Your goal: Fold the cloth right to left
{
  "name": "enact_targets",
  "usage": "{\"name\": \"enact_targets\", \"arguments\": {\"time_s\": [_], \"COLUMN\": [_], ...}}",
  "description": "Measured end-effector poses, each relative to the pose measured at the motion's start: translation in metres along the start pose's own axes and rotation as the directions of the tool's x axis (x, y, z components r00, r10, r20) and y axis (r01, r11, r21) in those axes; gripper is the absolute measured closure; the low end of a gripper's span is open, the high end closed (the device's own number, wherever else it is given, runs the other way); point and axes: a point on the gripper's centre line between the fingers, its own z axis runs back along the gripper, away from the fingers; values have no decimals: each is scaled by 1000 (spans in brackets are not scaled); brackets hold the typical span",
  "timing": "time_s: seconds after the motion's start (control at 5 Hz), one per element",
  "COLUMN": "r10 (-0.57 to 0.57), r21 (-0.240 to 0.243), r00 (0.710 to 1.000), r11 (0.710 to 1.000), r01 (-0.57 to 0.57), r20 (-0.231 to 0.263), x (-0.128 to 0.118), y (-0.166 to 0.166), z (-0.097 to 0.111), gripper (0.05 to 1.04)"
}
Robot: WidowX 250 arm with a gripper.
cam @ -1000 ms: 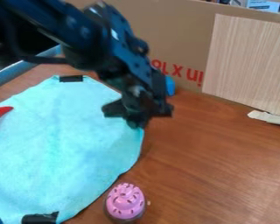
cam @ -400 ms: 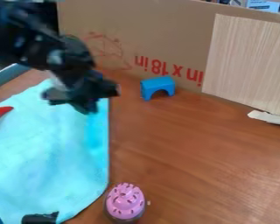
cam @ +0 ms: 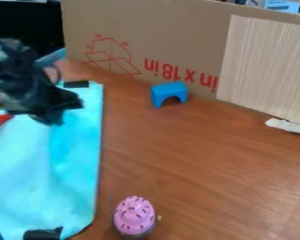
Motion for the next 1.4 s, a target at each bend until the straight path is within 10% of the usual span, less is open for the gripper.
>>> {"name": "enact_targets", "arguments": {"time_s": [1.4], "r10": [-68], "r21": [219], "r00": [997], "r11": [973], "r01": [74], "r20": [-36], "x": [34], "y": [109], "z": [32], "gripper": [1025]}}
